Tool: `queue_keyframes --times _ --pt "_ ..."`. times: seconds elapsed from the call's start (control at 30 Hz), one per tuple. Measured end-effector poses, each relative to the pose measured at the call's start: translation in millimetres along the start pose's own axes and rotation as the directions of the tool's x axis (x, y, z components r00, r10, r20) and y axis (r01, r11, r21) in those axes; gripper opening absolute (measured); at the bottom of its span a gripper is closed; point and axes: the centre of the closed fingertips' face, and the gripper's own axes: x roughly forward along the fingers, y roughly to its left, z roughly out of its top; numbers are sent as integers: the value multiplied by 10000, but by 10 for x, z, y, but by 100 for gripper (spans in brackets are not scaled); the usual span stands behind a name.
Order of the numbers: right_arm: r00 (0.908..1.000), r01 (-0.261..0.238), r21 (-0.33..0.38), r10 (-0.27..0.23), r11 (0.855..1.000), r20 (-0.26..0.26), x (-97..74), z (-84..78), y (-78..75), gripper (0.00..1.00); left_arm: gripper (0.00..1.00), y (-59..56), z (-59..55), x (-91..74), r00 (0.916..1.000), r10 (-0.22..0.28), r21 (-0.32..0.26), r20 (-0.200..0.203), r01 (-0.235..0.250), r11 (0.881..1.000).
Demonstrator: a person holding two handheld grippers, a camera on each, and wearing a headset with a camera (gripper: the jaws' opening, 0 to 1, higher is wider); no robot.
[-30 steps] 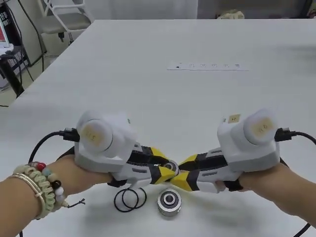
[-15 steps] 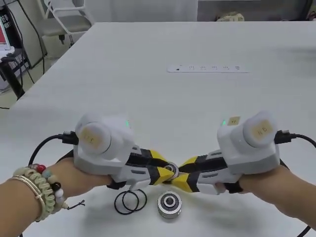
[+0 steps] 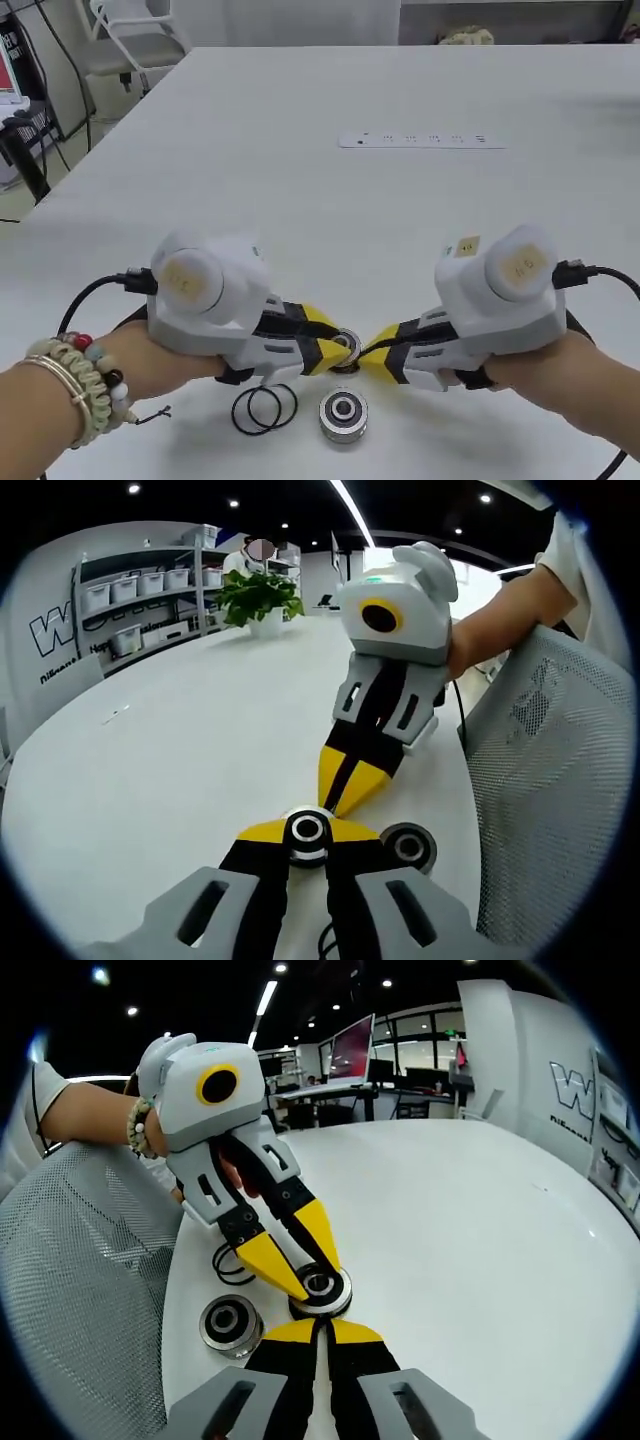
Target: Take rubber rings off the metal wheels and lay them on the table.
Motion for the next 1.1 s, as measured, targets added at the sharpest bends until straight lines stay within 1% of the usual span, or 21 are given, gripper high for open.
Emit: queue_keyframes --times 0.1,0.2,0.23,0.27,0.3,0.33,0.37,0.4,0.47,0.5,0.53,0.57,0.6,0.63,0.87,0.97,1.1 --pt "9997 200 75 -199 9998 -109 -2 2 -33 0 8 -1 -5 -7 10000 5 29 -20 -5 10000" --pt "9995 328 1097 -323 9934 -60 -13 1 -55 0 8 -3 -6 -9 10000 27 85 -59 -26 10000" --pt "9993 365 1413 -378 9893 61 -18 19 -80 0 8 -5 -7 -10 10000 28 101 -72 -27 9999" --pt "9990 412 1735 -436 9840 97 -28 20 -100 0 8 -6 -8 -12 10000 31 121 -88 -30 9999" --pt "9981 365 2242 -468 9739 406 -39 58 -127 0 8 -4 -11 -16 9999 35 141 -104 -34 9999" --pt "9979 343 2635 -475 9640 439 -54 54 -141 0 7 -3 -13 -18 9999 43 145 -114 -41 9999" --pt "9964 129 2989 -373 9542 761 -63 92 -141 0 7 -6 -12 -21 9999 44 140 -117 -43 9999" --pt "9955 44 3134 -338 9496 884 -74 107 -139 0 7 -7 -11 -20 9999 52 134 -115 -51 9999" --pt "9960 53 3082 -325 9513 831 -73 94 -133 0 7 -7 -11 -19 9999 77 94 -117 -76 9999" --pt "9954 2 3217 -311 9468 909 -72 110 -129 0 8 -5 -10 -19 9999 86 95 -125 -85 9999" --pt "9930 -265 3760 -191 9262 1168 -72 171 -86 0 7 -7 -11 -19 9999 82 129 -131 -81 9999" --pt "9953 -15 3934 -366 9194 893 -75 140 -108 0 7 -6 -12 -20 9999 87 164 -127 -85 9998" --pt "9951 -5 3547 -346 9350 924 -71 159 -91 0 7 -7 -12 -21 9999 90 172 -124 -88 9998" --pt "9951 31 3381 -363 9411 920 -70 163 -85 0 7 -9 -13 -22 9999 92 141 -121 -90 9999" --pt "9952 16 3247 -334 9458 923 -68 193 -56 0 7 -11 -12 -26 9999 98 167 -104 -97 9998" --pt "9958 74 2948 -340 9555 853 -64 197 -50 0 7 -11 -13 -25 9999 108 134 -85 -107 9999" --pt "9957 81 2858 -342 9583 864 -71 194 -58 0 7 -9 -14 -24 9999 120 106 -84 -119 9999"
